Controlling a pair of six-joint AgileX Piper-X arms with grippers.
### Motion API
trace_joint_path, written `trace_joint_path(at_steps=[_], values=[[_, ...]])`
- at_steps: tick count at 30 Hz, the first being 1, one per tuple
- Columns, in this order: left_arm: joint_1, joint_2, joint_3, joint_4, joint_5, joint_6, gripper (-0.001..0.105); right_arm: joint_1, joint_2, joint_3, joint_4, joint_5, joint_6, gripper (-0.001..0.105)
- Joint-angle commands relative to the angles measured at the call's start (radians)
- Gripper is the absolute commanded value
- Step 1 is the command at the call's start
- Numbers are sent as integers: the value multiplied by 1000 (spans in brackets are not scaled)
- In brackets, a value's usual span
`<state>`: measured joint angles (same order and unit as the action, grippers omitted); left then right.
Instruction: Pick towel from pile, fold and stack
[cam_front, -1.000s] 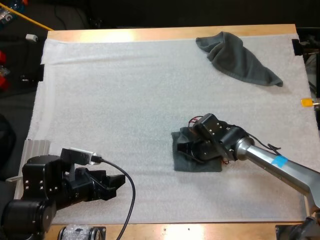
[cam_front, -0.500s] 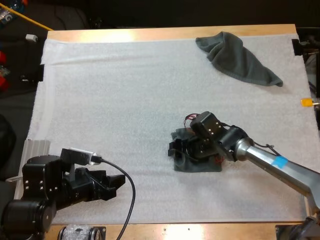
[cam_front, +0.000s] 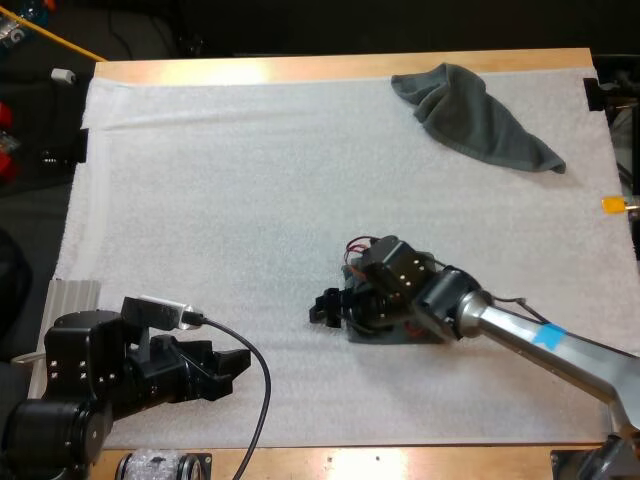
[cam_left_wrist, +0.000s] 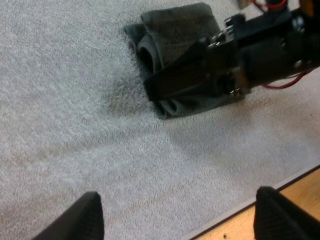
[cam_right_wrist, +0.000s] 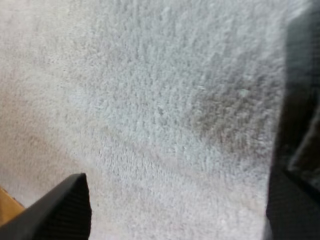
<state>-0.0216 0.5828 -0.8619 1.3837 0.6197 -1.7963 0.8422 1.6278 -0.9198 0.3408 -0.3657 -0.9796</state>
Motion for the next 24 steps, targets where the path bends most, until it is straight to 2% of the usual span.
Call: trace_joint_path(at_steps=[1,11,16,19,22,24], values=[[2,-5,-2,2,-2,-1,61,7,17,-5,-20,-5,19,71],[2,-5,-2,2,-2,-1,61,19,60,-8,-31,-23,23,71],[2,-5,-2,2,-2,8,61,22,-20,-8,-21,-33,-51,71],[2,-5,-2,2,-2,7,61,22,-95,-8,20,29,-83,71],[2,-5,-2,2,-2,7,61,22,-179,-8,105,124,-122,71],[2,-5,-2,2,-2,7,61,22,-232,-8,165,149,-150,71]])
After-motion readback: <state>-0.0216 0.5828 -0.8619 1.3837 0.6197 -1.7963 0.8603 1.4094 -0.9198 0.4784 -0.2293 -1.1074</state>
